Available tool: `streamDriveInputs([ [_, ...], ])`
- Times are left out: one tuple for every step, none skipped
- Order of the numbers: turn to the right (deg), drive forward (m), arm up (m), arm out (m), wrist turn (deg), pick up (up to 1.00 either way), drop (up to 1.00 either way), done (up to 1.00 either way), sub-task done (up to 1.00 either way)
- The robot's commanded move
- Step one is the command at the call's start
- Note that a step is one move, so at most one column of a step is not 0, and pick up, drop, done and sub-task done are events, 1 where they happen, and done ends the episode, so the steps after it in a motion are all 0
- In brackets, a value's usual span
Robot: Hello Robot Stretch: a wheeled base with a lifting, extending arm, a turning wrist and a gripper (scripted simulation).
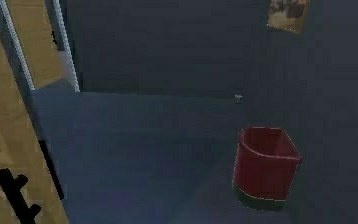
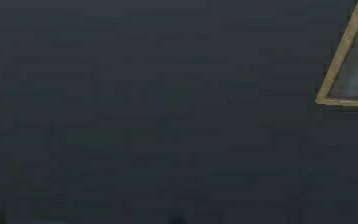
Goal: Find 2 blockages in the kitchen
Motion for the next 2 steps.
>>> streamDriveInputs([
  [0.0, 0.65, 0.00, 0.00, 0.0, 0.00, 0.00, 0.00, 0.00],
  [-39.0, 0.00, 0.00, 0.00, 0.0, 0.00, 0.00, 0.00, 0.00],
])
